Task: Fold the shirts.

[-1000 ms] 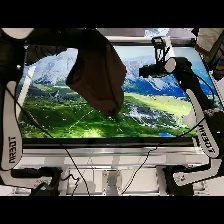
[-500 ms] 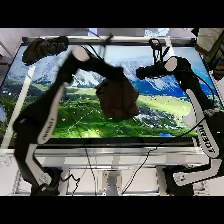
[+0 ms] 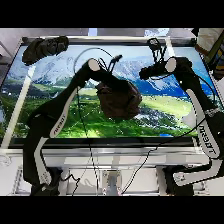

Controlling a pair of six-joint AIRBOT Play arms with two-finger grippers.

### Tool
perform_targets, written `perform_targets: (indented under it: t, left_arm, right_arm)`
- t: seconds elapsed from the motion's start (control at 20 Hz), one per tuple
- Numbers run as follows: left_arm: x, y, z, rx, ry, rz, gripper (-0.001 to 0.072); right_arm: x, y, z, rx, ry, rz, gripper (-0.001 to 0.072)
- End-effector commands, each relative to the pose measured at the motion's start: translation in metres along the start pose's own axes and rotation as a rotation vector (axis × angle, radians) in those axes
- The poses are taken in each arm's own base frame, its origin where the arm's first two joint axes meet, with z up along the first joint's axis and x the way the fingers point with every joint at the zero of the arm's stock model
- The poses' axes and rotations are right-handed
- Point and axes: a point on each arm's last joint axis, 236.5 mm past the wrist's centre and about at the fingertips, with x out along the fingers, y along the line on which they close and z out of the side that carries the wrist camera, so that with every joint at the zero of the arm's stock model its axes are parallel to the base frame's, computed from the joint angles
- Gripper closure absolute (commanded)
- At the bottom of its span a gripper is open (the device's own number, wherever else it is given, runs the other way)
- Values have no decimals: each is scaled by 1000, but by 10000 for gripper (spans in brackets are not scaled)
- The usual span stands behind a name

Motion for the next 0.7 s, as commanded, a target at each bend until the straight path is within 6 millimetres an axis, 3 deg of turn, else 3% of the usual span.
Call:
perform_targets:
  t: [0.0, 0.15, 0.3, 0.65]
  left_arm:
    - [-55, -8, 15, 39, -51, 9, 349]
    - [-95, -13, 0, 64, 6, 35, 350]
    - [-118, -15, -1, 86, 0, 73, 350]
    - [-120, -14, -1, 56, -4, 75, 350]
  right_arm:
    - [0, 2, -3, -77, 11, 8, 277]
    - [-2, 23, -15, -136, 58, 96, 276]
    - [-2, 48, -20, -270, 77, 161, 277]
    - [1, 110, 5, -447, -8, 175, 277]
